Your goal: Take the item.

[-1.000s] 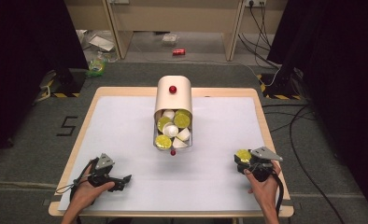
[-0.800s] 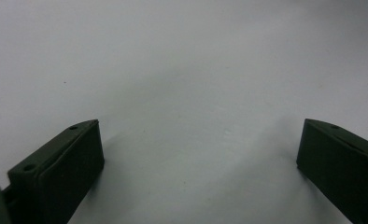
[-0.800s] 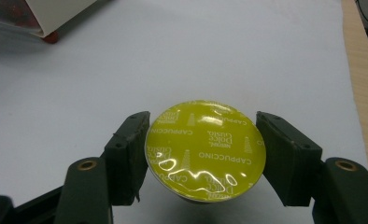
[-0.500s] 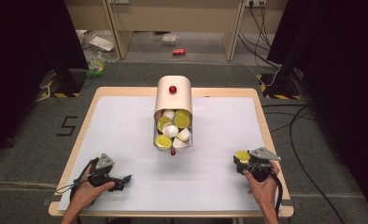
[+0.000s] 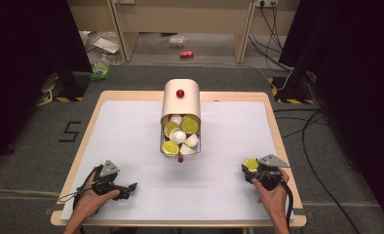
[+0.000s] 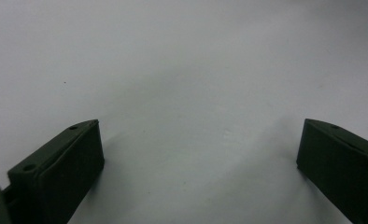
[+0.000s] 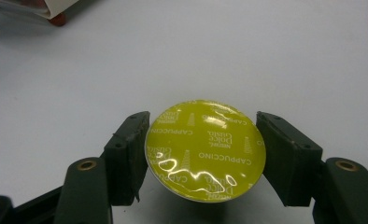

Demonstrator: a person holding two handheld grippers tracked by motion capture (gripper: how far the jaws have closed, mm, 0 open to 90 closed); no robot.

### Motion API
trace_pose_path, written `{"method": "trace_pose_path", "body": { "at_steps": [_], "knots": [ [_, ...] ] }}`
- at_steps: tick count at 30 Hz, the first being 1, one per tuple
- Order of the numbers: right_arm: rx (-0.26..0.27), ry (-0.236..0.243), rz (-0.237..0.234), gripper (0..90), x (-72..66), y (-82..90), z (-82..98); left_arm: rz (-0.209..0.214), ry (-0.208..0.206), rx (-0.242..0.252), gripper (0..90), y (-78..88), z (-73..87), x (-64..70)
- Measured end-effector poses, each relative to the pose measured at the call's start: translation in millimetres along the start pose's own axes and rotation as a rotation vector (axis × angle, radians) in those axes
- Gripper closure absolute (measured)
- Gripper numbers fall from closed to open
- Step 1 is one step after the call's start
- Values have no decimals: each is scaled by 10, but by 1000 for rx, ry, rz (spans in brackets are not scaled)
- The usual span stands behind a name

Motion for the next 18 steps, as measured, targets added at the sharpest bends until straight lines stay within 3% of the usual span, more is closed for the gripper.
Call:
{"method": "trace_pose_path", "body": {
  "at_steps": [7,10,18],
  "knots": [
    [-10,7,-5,374,-14,-17,17,0,0,-1,0,1,0,0],
    [-8,-3,-7,325,-9,-13,20,0,0,-1,0,1,0,-1],
    [48,-11,-7,239,-39,48,-78,-1,-1,-1,0,1,1,0]
  ]
}}
Point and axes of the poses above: each handheld gripper's, and its own axes: y roughly backward along the jaws, z roughly out of its underside, x roughly to its right, the point moved 9 cm from there along -y, roughly forward along the jaws
